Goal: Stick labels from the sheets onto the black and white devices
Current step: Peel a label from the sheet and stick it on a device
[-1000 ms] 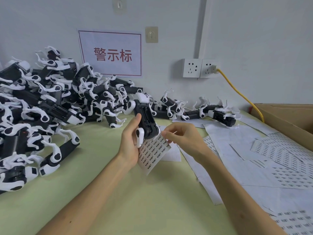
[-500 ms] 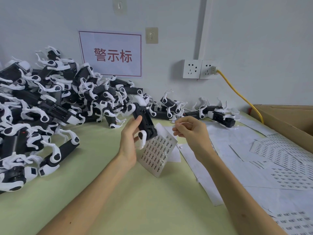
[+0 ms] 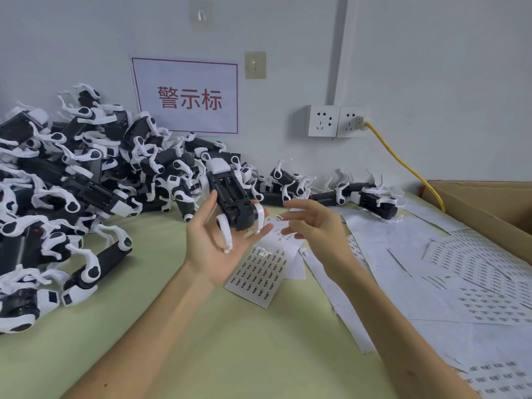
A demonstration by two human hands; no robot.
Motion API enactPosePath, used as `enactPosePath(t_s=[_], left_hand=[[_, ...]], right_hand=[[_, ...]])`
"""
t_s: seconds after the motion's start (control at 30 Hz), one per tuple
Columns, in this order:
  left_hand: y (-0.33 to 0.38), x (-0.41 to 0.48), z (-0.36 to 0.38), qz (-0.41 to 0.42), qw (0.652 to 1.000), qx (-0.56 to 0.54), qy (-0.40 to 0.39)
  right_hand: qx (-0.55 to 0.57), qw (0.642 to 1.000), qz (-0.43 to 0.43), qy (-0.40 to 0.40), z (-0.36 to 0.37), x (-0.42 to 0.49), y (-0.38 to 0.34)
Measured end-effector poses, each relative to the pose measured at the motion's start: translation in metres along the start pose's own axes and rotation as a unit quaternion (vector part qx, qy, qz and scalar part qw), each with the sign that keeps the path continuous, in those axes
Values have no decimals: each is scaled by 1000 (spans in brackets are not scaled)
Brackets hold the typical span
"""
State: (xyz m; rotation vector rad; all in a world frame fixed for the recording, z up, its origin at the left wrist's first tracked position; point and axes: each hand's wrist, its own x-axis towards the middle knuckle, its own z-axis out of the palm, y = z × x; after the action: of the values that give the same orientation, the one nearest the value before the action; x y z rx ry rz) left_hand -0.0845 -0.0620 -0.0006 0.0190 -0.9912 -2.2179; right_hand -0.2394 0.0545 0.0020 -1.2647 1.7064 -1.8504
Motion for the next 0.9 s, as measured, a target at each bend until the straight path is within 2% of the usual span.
enactPosePath(t_s=[0.2,0.47,0.9], left_hand=[[-1,1,0,3,1000,-24,11],[-2,1,0,-4,1000,-19,-9],[-1,0,0,3,1000,-13,1]], right_hand=[[-53,998,-10,-19,5,-1,4],[-119,991,-58,31,11,-3,7],[-189,978,-85,15,12,-4,11]])
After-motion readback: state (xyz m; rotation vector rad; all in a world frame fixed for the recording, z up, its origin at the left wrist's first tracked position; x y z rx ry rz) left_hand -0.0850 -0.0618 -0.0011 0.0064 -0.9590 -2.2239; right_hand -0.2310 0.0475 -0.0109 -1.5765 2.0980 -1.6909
